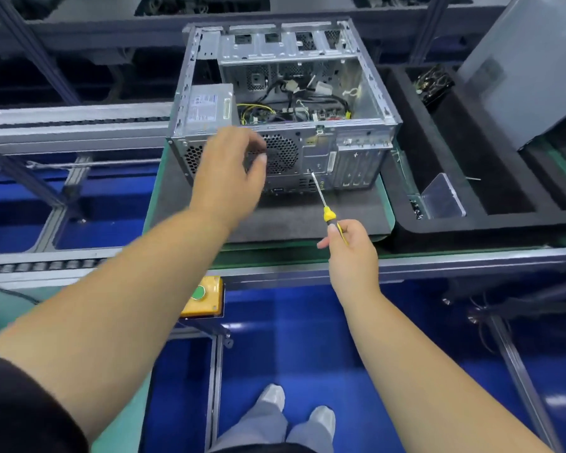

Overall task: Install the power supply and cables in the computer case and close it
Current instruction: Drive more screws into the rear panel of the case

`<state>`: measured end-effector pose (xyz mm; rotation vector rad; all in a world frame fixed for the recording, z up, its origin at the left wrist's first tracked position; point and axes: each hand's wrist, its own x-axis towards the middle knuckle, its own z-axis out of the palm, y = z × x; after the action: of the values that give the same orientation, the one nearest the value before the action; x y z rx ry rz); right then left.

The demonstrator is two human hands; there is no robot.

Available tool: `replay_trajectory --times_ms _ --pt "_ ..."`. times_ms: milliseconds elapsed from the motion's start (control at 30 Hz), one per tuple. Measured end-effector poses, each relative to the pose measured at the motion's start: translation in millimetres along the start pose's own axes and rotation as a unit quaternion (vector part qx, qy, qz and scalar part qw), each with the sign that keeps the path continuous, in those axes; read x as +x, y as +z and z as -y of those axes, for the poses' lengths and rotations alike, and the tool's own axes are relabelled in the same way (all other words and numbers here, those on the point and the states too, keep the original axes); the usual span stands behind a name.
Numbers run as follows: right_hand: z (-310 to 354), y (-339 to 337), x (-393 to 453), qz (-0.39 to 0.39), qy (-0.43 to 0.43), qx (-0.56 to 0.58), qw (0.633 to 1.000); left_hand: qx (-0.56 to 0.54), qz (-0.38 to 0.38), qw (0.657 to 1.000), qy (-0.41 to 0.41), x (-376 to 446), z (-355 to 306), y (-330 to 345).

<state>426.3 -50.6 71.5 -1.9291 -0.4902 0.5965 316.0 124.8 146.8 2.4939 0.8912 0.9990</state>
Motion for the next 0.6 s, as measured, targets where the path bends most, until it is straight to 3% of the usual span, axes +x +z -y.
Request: replay_trajectory --times_ms 100,167,267,333,467,600 --pt "-1 1 -2 -0.001 0.008 0.001 1.000 0.033 0.021 0.999 0.036 59 -7 -10" --pt "0 4 -3 0.005 0.011 -0.002 1.000 0.058 0.146 0.988 -0.014 93 -11 -9" --pt "2 13 -3 0.033 0.020 0.005 0.999 0.127 0.357 0.923 -0.070 121 -14 1" --pt "3 19 -3 0.047 0.026 0.015 0.998 0.143 0.437 0.884 -0.082 128 -15 6" --pt "4 24 -1 0.055 0.036 0.013 0.998 0.190 0.523 0.827 -0.087 138 -16 17" --pt "5 27 0 0.048 0.042 0.018 0.998 0.152 0.556 0.803 -0.152 143 -10 26"
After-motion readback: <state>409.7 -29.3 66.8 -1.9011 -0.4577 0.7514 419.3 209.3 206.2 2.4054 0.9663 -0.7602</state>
